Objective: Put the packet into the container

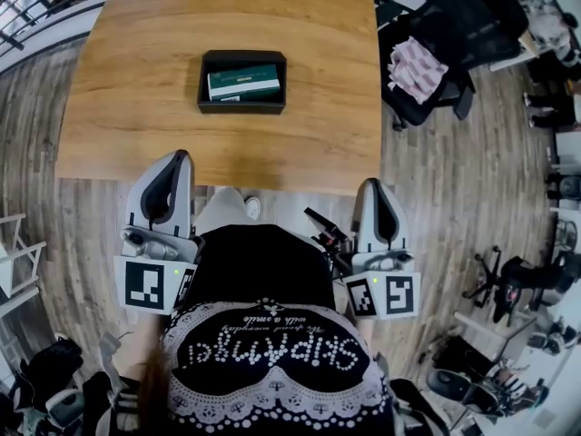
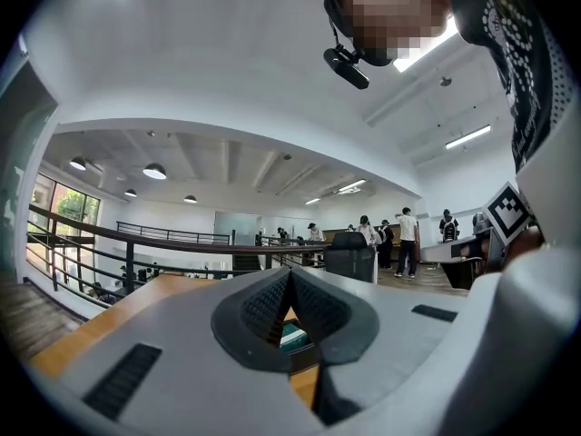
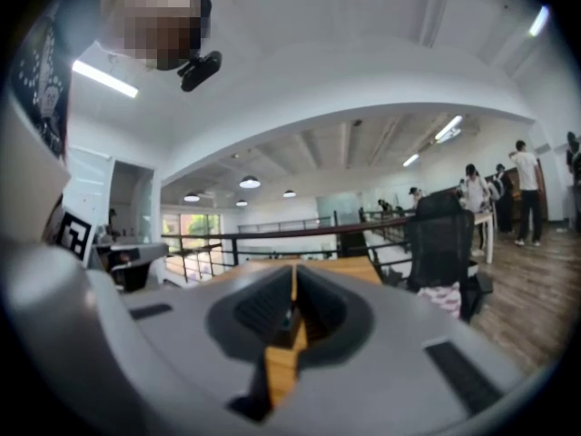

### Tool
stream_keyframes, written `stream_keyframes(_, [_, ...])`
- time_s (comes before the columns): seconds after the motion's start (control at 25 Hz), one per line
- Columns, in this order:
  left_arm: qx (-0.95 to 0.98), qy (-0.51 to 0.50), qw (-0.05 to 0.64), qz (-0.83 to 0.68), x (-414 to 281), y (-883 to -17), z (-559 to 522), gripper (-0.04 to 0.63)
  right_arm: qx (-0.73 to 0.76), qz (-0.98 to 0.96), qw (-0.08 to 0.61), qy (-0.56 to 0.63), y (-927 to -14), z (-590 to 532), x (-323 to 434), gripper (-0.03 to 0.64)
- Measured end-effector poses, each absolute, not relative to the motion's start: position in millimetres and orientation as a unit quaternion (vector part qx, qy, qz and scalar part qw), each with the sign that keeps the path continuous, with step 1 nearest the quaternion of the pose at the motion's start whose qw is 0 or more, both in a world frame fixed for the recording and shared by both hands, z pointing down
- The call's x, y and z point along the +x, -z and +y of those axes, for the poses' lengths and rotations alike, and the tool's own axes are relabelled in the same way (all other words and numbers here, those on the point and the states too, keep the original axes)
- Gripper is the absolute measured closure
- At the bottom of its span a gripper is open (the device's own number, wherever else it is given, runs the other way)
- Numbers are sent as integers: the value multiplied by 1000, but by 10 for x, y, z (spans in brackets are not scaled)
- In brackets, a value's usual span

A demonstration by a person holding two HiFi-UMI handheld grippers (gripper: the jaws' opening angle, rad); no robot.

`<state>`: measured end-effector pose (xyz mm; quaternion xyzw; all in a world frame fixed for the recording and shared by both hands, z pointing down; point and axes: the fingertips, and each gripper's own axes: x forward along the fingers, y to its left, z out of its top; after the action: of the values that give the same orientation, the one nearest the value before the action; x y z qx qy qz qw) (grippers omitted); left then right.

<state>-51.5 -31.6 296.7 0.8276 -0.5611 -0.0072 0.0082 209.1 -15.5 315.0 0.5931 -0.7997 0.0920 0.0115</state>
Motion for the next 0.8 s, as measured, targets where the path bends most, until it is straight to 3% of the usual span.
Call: stream_keyframes(0.8, [843, -27, 40, -536, -460, -3199, -396, 563, 608, -787, 33, -97, -3207, -247, 2123, 580])
